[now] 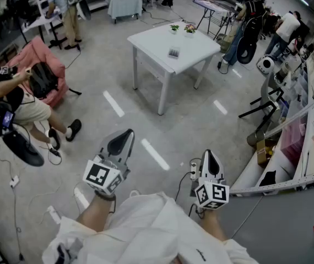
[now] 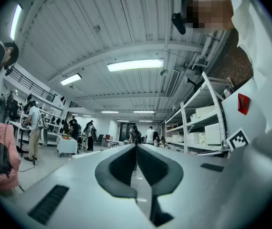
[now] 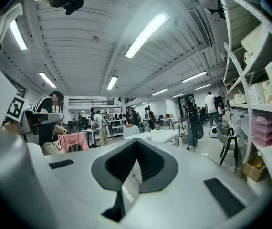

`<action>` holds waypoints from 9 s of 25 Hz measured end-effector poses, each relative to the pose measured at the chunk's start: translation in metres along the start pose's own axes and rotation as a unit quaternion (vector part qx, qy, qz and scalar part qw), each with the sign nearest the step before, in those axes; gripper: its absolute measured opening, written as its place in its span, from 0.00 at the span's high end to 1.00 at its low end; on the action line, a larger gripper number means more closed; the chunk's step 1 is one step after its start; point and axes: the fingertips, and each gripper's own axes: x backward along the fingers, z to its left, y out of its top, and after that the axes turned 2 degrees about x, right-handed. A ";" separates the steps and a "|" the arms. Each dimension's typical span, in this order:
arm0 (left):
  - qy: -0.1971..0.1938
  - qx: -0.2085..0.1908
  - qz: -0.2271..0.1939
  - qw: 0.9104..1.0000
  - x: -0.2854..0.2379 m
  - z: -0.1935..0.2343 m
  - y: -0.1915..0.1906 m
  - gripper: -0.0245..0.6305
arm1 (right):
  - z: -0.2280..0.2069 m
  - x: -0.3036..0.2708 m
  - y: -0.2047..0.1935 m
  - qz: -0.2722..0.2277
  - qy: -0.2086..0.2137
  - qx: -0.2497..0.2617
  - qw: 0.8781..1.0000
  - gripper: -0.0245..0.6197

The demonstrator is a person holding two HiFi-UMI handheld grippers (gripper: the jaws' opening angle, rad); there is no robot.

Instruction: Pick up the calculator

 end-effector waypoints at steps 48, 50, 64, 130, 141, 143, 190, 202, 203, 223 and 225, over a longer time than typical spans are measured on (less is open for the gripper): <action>0.052 0.021 0.076 0.996 -0.001 0.094 -0.045 0.18 | 0.045 -0.039 -0.009 0.008 -0.019 -0.001 1.000 0.93; 0.055 0.021 0.076 0.995 -0.012 0.096 -0.044 0.18 | 0.037 -0.051 -0.008 0.007 -0.020 -0.003 1.000 0.93; 0.047 0.023 0.092 0.994 -0.138 0.103 -0.063 0.18 | -0.043 -0.141 -0.002 -0.001 -0.020 -0.016 1.000 0.93; 0.005 0.064 0.131 0.989 -0.511 0.306 -0.105 0.18 | -0.120 -0.538 0.024 0.037 -0.030 -0.016 0.999 0.94; 0.003 0.068 0.140 0.988 -0.548 0.308 -0.119 0.18 | -0.130 -0.575 0.017 0.048 -0.017 -0.017 0.999 0.93; 0.007 0.067 0.144 0.987 -0.559 0.310 -0.121 0.18 | -0.134 -0.587 0.017 0.047 -0.013 -0.019 0.999 0.93; 0.113 0.071 0.404 0.905 -0.813 0.365 -0.336 0.18 | -0.241 -0.856 -0.055 0.169 0.069 -0.035 0.983 0.93; 0.148 0.066 0.447 0.880 -0.824 0.371 -0.393 0.18 | -0.255 -0.870 -0.092 0.201 0.053 -0.052 0.977 0.93; 0.149 0.067 0.449 0.878 -0.825 0.371 -0.396 0.18 | -0.256 -0.871 -0.095 0.203 0.050 -0.055 0.976 0.93; 0.168 0.046 0.466 0.868 -0.822 0.375 -0.411 0.18 | -0.237 -0.889 -0.153 0.276 0.047 -0.066 0.958 0.93; 0.170 0.040 0.466 0.868 -0.822 0.375 -0.411 0.18 | -0.235 -0.890 -0.160 0.287 0.046 -0.069 0.954 0.93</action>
